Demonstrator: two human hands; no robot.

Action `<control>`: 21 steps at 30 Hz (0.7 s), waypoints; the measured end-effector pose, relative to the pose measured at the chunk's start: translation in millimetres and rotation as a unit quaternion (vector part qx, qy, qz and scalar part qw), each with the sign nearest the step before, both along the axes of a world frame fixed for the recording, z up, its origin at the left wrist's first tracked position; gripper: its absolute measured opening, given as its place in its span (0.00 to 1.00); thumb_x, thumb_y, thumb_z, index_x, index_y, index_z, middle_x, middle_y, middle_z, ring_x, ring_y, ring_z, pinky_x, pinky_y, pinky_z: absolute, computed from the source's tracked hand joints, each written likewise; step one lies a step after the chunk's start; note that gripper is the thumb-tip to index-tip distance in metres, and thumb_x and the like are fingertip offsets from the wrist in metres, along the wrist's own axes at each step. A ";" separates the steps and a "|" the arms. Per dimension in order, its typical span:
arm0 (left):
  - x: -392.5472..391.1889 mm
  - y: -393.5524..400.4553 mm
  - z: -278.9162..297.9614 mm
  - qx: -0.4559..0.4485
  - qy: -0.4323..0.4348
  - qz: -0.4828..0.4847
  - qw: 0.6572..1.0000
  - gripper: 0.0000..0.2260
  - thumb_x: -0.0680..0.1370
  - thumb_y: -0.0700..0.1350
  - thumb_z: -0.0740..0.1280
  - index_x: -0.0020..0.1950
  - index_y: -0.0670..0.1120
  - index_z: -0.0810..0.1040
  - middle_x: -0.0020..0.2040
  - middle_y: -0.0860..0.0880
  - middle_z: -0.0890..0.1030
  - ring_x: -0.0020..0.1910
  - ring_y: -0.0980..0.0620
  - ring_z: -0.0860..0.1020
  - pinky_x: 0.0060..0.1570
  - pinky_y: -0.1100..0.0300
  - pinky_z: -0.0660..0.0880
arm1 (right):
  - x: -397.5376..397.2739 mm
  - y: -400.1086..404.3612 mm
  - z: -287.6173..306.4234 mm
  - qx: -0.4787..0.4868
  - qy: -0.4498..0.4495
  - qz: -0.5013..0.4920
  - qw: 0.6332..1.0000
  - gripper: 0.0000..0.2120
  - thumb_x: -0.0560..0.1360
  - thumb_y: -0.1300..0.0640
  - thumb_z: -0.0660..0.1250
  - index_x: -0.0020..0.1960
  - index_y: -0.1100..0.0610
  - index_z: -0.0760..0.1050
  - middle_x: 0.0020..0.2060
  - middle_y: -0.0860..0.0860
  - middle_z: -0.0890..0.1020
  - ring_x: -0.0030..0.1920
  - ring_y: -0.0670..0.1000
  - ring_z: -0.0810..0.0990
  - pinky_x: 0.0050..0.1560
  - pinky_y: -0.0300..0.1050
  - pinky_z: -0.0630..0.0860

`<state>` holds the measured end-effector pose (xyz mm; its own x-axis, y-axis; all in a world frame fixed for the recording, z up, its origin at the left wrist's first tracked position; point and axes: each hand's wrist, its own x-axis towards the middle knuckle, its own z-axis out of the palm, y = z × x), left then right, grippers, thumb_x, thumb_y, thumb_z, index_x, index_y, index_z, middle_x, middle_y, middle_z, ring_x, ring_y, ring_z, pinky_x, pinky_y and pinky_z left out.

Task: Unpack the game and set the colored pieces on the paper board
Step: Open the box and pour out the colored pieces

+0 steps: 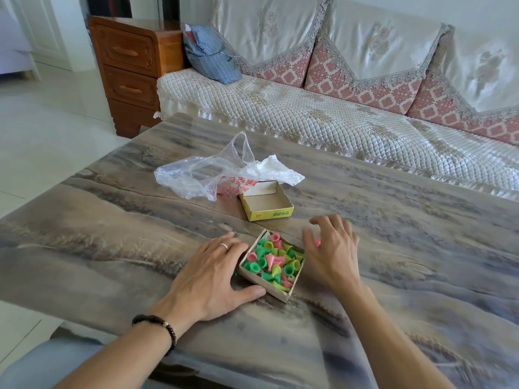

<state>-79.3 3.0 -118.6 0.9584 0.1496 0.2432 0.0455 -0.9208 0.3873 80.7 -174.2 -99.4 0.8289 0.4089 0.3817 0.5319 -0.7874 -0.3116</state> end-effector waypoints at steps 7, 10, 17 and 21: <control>0.2 0.0 -1.6 0.003 -0.004 0.001 1.000 0.36 0.67 0.74 0.58 0.69 0.55 0.66 0.71 0.56 0.67 0.75 0.56 0.56 0.72 0.58 0.57 | -45.9 28.3 10.7 -0.102 -0.065 0.243 0.962 0.17 0.76 0.42 0.58 0.51 0.53 0.77 0.43 0.48 0.77 0.45 0.52 0.75 0.42 0.48 0.75; -0.5 -0.7 -0.4 0.003 -0.005 0.003 1.000 0.36 0.68 0.73 0.59 0.70 0.55 0.66 0.71 0.55 0.66 0.75 0.56 0.56 0.72 0.59 0.55 | -44.0 27.4 7.9 -0.097 -0.056 0.240 0.964 0.17 0.76 0.41 0.56 0.49 0.53 0.76 0.41 0.48 0.76 0.43 0.52 0.76 0.40 0.48 0.74; -1.0 -0.3 1.1 0.008 0.003 0.001 1.000 0.36 0.68 0.73 0.59 0.70 0.54 0.65 0.72 0.54 0.66 0.75 0.55 0.56 0.72 0.59 0.54 | -43.5 35.2 7.7 -0.064 -0.038 0.254 0.964 0.13 0.79 0.48 0.56 0.41 0.53 0.71 0.35 0.48 0.77 0.33 0.55 0.76 0.31 0.54 0.73; -0.6 0.0 0.5 0.011 0.014 0.003 1.000 0.37 0.68 0.74 0.57 0.72 0.56 0.62 0.72 0.55 0.65 0.74 0.55 0.57 0.72 0.59 0.55 | -40.5 39.9 5.8 0.005 0.010 0.203 0.979 0.17 0.77 0.48 0.58 0.33 0.55 0.69 0.26 0.49 0.75 0.27 0.53 0.72 0.29 0.49 0.69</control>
